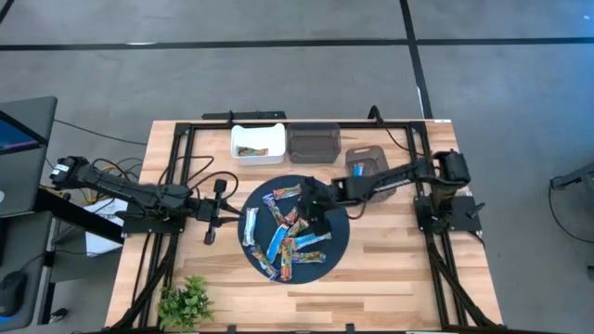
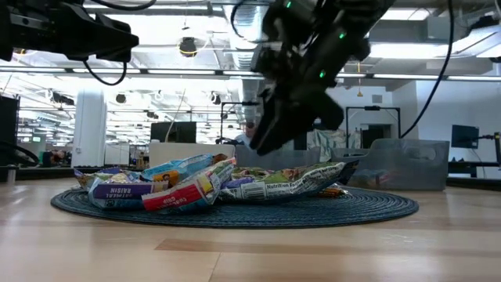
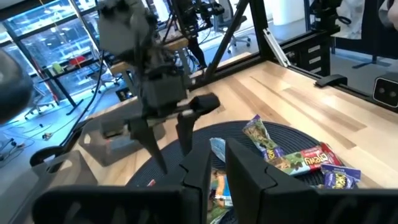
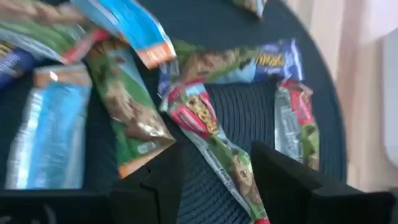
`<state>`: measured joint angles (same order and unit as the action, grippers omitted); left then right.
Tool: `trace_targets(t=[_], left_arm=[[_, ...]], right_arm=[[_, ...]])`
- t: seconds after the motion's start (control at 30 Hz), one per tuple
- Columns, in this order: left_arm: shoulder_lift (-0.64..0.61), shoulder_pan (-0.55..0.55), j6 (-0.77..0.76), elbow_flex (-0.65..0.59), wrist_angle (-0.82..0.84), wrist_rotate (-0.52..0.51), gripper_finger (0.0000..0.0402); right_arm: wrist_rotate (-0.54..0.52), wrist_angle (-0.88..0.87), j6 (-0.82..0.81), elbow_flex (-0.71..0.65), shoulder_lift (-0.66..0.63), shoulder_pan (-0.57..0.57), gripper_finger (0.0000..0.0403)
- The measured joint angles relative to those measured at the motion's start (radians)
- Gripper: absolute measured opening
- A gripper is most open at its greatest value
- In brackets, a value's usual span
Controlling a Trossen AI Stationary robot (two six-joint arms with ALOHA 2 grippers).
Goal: Pick and place Granola Bars by type
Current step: Put the red granola bar into the bottom black bin
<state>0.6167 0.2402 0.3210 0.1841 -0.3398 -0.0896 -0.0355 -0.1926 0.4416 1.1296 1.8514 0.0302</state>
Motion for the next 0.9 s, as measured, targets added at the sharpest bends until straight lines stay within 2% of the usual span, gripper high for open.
trace_targets(t=[0.27, 0.43, 0.9], left_arm=[[0.0, 0.0, -0.016, 0.001, 0.017, -0.004, 0.0041], [0.0, 0.0, -0.027, 0.001, 0.017, -0.004, 0.0041], [0.0, 0.0, -0.029, 0.001, 0.02, -0.005, 0.0041]], right_arm=[[0.018, -0.013, 0.044, 0.028, 0.037, -0.046, 0.0144], [0.088, -0.013, 0.058, 0.027, 0.051, -0.046, 0.013], [0.088, 0.021, 0.064, 0.028, 0.069, -0.06, 0.0125]])
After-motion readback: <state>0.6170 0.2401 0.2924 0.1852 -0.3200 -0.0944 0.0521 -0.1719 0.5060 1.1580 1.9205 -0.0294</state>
